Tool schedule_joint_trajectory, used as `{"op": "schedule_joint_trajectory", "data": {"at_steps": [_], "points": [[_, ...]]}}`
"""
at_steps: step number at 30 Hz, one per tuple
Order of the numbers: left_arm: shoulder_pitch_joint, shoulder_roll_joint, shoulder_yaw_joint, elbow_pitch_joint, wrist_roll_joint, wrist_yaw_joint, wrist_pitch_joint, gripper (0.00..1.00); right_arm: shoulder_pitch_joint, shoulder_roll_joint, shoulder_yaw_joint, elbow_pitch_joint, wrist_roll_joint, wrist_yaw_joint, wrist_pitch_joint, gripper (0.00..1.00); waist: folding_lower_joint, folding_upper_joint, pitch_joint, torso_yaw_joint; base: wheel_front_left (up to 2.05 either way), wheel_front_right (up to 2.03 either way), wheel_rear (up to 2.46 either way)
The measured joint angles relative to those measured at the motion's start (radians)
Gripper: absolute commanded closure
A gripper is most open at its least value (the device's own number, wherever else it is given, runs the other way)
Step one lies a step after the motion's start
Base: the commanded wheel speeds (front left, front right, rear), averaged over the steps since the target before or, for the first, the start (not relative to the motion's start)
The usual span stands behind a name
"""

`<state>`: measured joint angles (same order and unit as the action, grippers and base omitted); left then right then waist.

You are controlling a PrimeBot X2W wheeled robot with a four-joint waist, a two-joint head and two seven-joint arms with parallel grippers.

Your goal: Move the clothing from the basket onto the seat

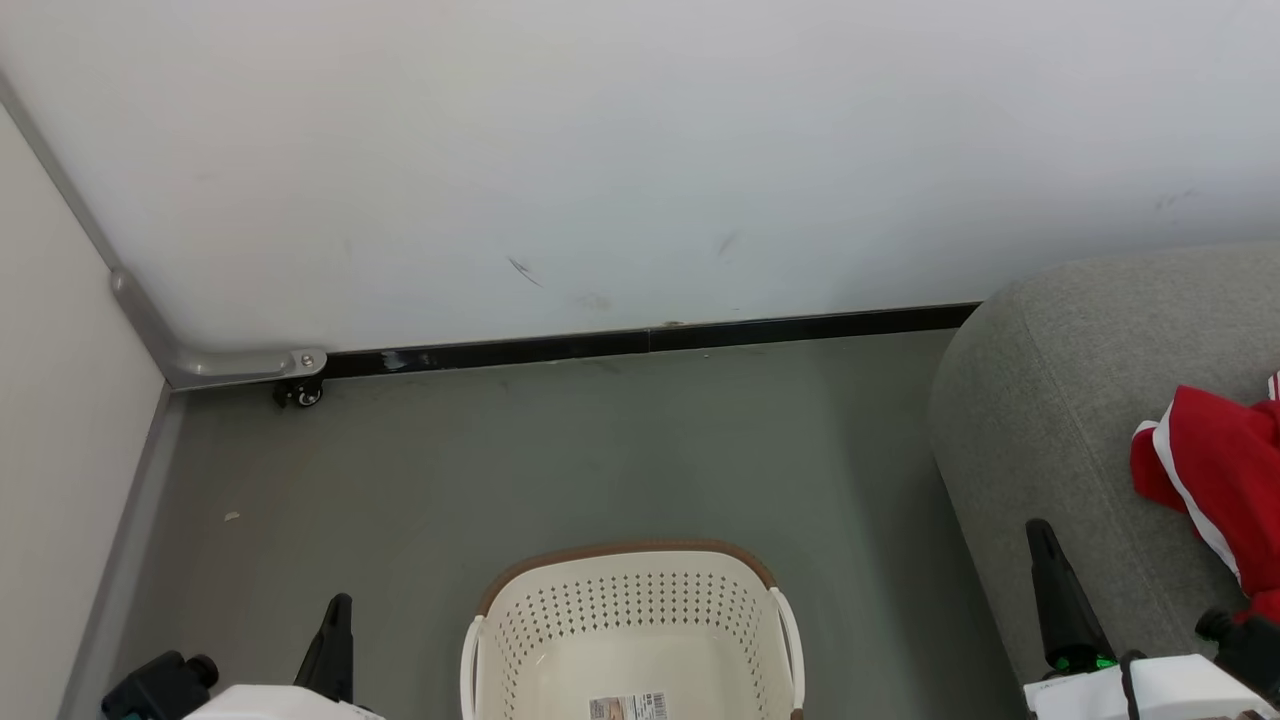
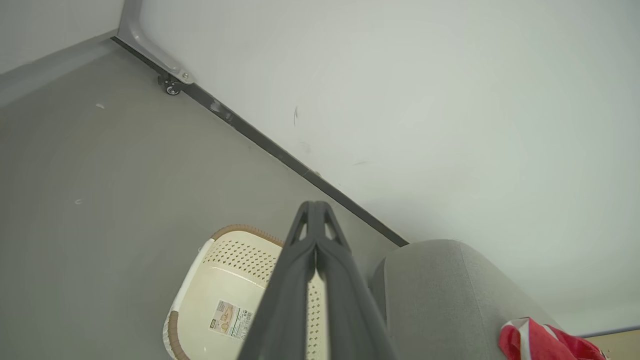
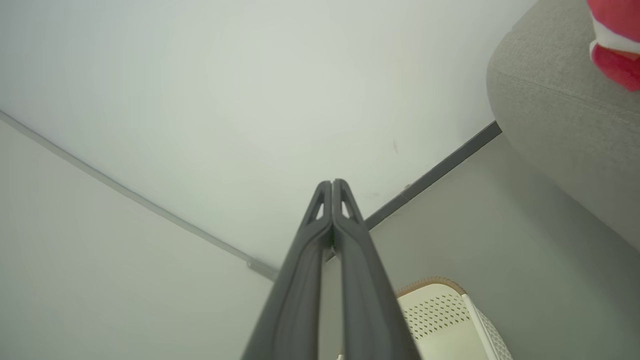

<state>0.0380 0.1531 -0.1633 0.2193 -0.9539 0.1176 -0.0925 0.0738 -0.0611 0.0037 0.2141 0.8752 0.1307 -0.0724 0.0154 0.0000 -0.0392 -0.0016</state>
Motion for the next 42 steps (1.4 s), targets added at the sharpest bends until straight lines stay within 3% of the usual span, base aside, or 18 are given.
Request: {"op": "schedule_joint_trajectory", "data": {"at_steps": [12,17,42], "points": [[-0.016,-0.02,0.049,0.004,-0.165,-0.052,0.042,1.0,-0.03,-0.009,-0.01,0.016,0.193,0.0,0.025,1.0,-0.0103,0.0,0.014,0.0,0.0,0.0,0.0],[-0.023,-0.029,0.068,0.006,-0.231,-0.075,0.059,1.0,-0.039,-0.011,-0.016,0.019,0.271,0.0,0.034,1.0,-0.0128,0.0,0.02,0.0,0.0,0.0,0.0],[-0.065,-0.073,0.175,0.023,-0.574,-0.19,0.146,1.0,-0.102,-0.031,-0.038,0.039,0.68,0.0,0.09,1.0,-0.0148,0.0,0.039,0.001,0.0,0.0,0.0]]}}
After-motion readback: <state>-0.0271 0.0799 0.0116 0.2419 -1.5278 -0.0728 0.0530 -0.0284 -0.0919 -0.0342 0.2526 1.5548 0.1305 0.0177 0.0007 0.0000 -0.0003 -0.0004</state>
